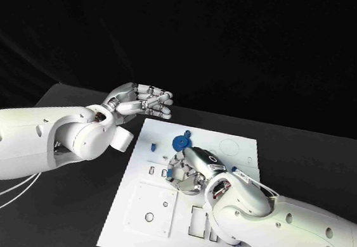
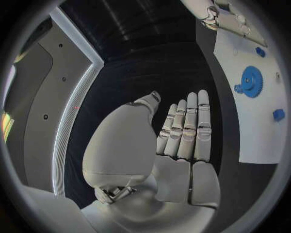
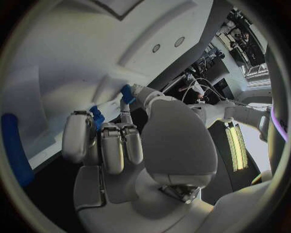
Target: Assemble the parts on the task board
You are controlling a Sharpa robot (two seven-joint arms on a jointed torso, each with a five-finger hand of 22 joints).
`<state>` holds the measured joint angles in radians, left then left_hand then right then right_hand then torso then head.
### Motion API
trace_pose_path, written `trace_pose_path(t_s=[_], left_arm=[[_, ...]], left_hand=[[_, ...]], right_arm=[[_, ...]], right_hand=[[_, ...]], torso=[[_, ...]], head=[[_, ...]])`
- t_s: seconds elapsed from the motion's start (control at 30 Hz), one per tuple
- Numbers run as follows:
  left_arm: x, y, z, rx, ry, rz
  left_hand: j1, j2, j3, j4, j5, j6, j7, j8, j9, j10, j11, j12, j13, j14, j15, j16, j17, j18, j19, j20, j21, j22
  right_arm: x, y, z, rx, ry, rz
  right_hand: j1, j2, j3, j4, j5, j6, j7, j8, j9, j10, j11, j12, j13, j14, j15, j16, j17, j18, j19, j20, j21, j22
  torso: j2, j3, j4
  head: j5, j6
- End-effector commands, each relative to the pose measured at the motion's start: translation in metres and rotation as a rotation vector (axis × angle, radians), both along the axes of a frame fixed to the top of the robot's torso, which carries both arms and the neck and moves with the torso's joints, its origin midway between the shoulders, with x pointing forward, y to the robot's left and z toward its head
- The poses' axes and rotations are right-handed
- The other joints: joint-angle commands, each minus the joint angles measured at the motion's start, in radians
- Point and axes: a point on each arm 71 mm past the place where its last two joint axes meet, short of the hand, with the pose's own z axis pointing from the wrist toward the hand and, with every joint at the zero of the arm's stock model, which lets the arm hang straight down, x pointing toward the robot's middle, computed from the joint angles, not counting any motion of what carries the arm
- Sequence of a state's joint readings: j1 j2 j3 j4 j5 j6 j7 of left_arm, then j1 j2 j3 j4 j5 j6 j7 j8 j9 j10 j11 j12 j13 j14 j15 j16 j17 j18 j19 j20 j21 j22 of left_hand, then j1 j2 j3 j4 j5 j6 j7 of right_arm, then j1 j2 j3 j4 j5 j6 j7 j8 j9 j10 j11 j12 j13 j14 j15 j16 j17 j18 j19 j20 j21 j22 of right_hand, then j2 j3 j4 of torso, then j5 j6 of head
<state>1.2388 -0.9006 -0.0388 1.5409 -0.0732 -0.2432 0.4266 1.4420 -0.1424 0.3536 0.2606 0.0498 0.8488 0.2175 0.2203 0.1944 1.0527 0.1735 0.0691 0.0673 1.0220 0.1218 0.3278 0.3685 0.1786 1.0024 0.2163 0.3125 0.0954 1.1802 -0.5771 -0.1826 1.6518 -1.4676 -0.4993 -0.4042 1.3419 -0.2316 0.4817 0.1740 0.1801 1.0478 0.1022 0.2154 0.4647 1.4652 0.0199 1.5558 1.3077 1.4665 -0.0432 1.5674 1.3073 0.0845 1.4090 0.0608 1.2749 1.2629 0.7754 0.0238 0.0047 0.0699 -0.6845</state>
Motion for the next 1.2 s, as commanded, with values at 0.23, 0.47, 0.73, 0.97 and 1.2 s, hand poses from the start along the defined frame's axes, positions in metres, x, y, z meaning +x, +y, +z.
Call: trace_pose_path(t_s=[0.23, 0.47, 0.73, 0.97, 1.2], left_arm=[[-0.0004, -0.0005, 0.0008, -0.01, -0.001, -0.017], [-0.0006, 0.0007, 0.0005, -0.009, 0.004, -0.021], [-0.0007, 0.0, 0.0003, -0.009, 0.007, -0.029], [-0.0001, -0.0011, -0.0007, -0.008, 0.007, -0.033], [0.0001, -0.0017, -0.0039, -0.004, 0.014, -0.033]], left_hand=[[-0.006, 0.0, -0.002, -0.001, 0.0, -0.004, 0.026, -0.002, -0.001, -0.002, 0.007, -0.004, 0.001, -0.003, 0.0, -0.006, 0.001, 0.003, -0.007, 0.002, -0.005, -0.001], [-0.006, 0.0, -0.002, -0.001, 0.0, -0.004, 0.026, -0.002, -0.001, -0.002, 0.007, -0.004, 0.001, -0.003, 0.0, -0.006, 0.001, 0.003, -0.007, 0.002, -0.005, -0.001], [-0.006, 0.0, -0.002, -0.002, 0.0, -0.004, 0.026, -0.003, -0.001, -0.002, 0.007, -0.003, 0.001, -0.003, 0.001, -0.009, 0.004, 0.003, -0.007, 0.003, -0.007, -0.003], [-0.006, 0.0, -0.002, -0.002, 0.0, -0.004, 0.026, -0.003, -0.001, -0.002, 0.007, -0.003, 0.001, -0.003, 0.001, -0.009, 0.004, 0.003, -0.007, 0.003, -0.007, -0.003], [-0.005, -0.001, -0.002, -0.003, 0.0, -0.004, 0.026, -0.003, -0.001, -0.003, 0.007, -0.003, 0.001, -0.003, 0.001, -0.01, 0.005, 0.003, -0.007, 0.003, -0.007, -0.004]], right_arm=[[0.0012, -0.002, -0.0027, -0.013, -0.001, -0.002], [0.0024, -0.0034, -0.0028, -0.004, -0.001, -0.003], [0.0027, -0.0031, -0.0024, 0.008, -0.004, 0.001], [0.0028, -0.003, -0.0018, 0.019, -0.008, 0.004], [0.0011, -0.0068, 0.0038, 0.079, -0.046, -0.01]], right_hand=[[-0.014, -0.005, -0.016, 0.003, 0.001, -0.021, 0.009, -0.008, -0.005, 0.086, 0.009, -0.016, 0.234, 0.101, 0.004, -0.001, 0.247, 0.0, -0.012, 0.005, -0.021, -0.015], [-0.019, -0.017, -0.032, 0.004, 0.001, -0.042, 0.018, -0.02, -0.009, 0.077, 0.018, -0.03, 0.222, 0.099, 0.011, -0.004, 0.238, 0.004, -0.021, 0.011, -0.039, -0.03], [-0.028, -0.03, -0.138, 0.031, 0.002, -0.082, 0.03, -0.033, -0.012, 0.059, 0.029, -0.056, 0.199, 0.096, 0.022, -0.009, 0.224, 0.009, -0.032, 0.022, -0.069, -0.051], [0.027, 0.012, -0.398, 0.116, 0.004, -0.129, 0.039, -0.035, -0.006, 0.034, 0.038, -0.091, 0.166, 0.094, 0.03, -0.011, 0.217, 0.013, -0.035, 0.029, -0.101, -0.067], [0.04, 0.033, -0.502, 0.119, 0.006, -0.148, 0.043, -0.035, -0.005, 0.027, 0.042, -0.099, 0.156, 0.094, 0.033, -0.012, 0.217, 0.014, -0.035, 0.032, -0.109, -0.068]], torso=[[0.0, 0.0, -0.0002], [-0.001, 0.0002, 0.0], [-0.001, -0.0001, -0.0009], [0.0, -0.0011, -0.001], [0.0, -0.0001, -0.0003]], head=[[0.0, 0.001], [-0.001, 0.0], [-0.001, 0.002], [-0.002, 0.006], [-0.003, 0.006]])
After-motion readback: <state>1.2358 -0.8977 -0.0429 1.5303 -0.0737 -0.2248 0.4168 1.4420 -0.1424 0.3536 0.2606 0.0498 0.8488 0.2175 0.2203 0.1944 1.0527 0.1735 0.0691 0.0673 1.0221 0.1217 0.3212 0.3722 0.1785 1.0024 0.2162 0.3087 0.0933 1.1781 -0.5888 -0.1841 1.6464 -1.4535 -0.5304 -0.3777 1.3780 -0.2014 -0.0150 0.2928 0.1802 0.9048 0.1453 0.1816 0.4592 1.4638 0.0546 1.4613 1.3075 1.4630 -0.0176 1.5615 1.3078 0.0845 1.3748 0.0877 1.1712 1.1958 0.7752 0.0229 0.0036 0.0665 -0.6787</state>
